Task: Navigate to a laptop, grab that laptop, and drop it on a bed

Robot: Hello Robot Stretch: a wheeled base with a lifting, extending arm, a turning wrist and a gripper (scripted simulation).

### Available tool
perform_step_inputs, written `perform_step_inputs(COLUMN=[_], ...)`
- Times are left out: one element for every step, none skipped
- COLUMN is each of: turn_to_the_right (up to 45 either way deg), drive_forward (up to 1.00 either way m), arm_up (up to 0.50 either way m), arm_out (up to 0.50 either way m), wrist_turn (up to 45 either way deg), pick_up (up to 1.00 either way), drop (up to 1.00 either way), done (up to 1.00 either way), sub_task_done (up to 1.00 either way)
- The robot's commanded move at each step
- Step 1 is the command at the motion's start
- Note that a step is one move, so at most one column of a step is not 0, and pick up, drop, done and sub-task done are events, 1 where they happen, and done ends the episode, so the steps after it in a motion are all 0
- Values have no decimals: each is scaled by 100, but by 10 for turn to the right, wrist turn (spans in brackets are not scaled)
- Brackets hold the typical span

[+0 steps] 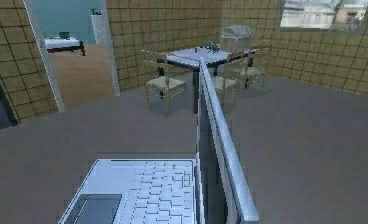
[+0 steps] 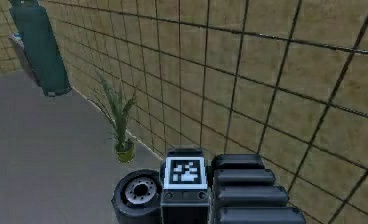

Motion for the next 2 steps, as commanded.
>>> perform_step_inputs(turn_to_the_right=[-270,0], drive_forward=[0,5], arm_up=[0,0], arm_out=[0,0], wrist_turn=[0,0], pick_up=[0,0], drop=[0,0], done=[0,0], sub_task_done=[0,0])
